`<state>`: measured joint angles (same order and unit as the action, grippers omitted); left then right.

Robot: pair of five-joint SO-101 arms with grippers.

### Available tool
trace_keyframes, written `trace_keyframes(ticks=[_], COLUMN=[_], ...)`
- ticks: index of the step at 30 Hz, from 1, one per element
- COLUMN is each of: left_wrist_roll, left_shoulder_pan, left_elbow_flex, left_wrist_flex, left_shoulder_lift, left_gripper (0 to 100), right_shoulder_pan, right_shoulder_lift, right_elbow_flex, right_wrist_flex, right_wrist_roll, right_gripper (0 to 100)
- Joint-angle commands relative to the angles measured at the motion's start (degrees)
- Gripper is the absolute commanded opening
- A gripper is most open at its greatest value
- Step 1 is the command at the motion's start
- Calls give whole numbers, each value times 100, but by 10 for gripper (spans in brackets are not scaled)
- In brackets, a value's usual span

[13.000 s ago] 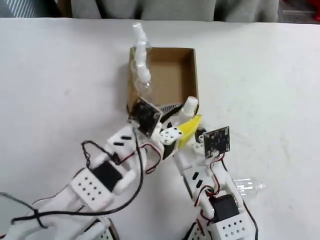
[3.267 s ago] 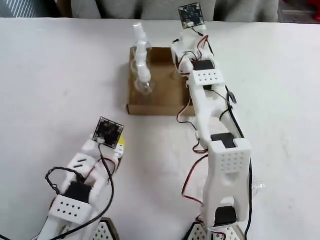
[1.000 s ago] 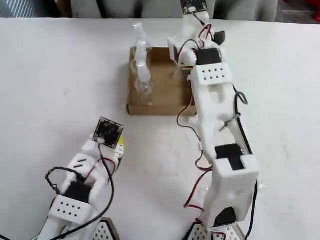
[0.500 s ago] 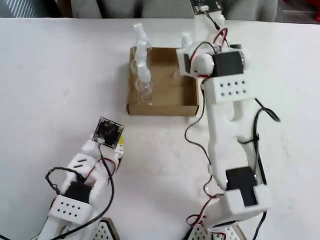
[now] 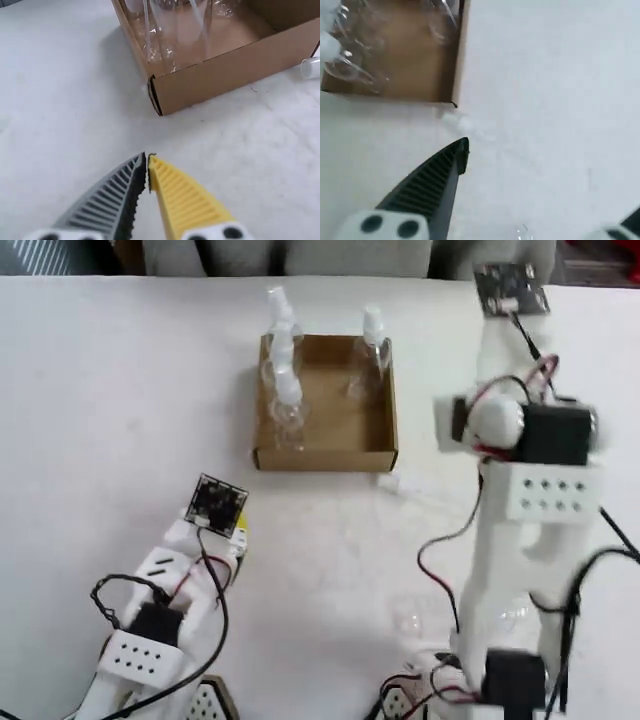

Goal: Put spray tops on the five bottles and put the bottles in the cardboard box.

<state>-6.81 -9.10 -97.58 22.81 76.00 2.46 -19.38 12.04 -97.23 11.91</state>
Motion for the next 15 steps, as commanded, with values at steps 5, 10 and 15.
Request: trace_keyframes(ticks=[5,10,15], left_wrist_roll=[-35,-35,-35], left_shoulder_pan=[57,57,57], left_elbow_flex=[18,18,18], left_wrist_flex=[70,70,70], left_shoulder_lift=[101,101,101], left_gripper=[22,22,22], right_shoulder_pan=[1349,2211,3020], right_shoulder_lift=[-1323,-1956,-2457], right_elbow_flex=[-2198,-3578,-4686], right_wrist_flex=[-119,13,611], right_wrist_roll=[1248,2189,2804], right_gripper=[479,479,396])
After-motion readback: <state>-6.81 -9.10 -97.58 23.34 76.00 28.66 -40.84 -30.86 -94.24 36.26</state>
